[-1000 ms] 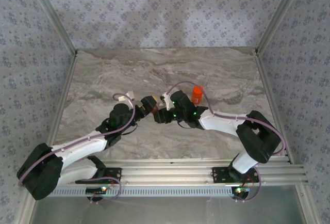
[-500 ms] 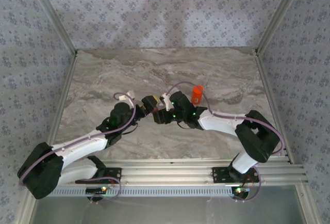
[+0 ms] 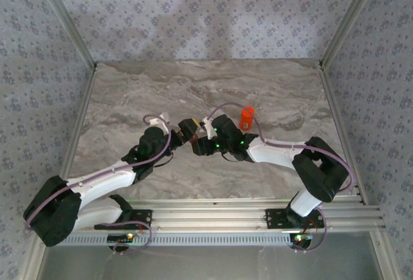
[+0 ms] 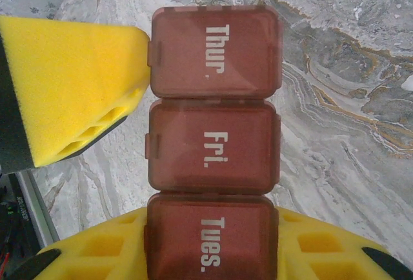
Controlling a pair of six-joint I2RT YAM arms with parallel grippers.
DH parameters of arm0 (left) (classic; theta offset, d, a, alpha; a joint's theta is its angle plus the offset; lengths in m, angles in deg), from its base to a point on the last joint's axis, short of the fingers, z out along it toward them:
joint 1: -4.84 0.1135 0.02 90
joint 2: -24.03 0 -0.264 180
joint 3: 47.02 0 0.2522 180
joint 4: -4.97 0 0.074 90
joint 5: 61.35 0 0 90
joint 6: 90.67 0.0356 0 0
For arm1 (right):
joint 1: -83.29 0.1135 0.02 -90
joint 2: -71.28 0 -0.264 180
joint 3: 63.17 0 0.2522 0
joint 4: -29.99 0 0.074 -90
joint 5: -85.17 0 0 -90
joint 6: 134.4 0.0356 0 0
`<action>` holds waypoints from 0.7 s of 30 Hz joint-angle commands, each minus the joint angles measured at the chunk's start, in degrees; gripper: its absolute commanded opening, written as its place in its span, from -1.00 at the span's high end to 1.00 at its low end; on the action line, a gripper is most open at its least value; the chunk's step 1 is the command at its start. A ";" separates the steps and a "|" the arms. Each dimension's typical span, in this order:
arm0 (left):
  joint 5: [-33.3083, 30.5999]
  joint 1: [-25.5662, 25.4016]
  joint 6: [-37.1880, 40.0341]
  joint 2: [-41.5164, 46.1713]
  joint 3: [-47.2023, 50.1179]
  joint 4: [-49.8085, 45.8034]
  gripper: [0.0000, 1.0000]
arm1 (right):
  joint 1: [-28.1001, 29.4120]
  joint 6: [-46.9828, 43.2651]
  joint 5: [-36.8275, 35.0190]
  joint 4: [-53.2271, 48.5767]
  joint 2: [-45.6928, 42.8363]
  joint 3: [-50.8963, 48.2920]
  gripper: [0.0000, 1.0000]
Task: Sort the pills into containers
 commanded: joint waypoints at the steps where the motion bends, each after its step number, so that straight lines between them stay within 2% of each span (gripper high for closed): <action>1: 0.78 -0.71 0.35 -0.97 -2.05 3.72 -0.99 | 1.04 -0.27 2.12 0.66 0.72 0.54 0.67; 7: 1.44 -0.80 0.03 -2.71 -3.61 5.33 -0.99 | 1.32 -0.37 1.96 0.88 1.63 0.42 0.69; 21: 3.78 -1.46 -2.01 -9.79 -8.14 15.51 -0.99 | 1.14 -0.81 1.61 0.95 2.94 -0.15 0.69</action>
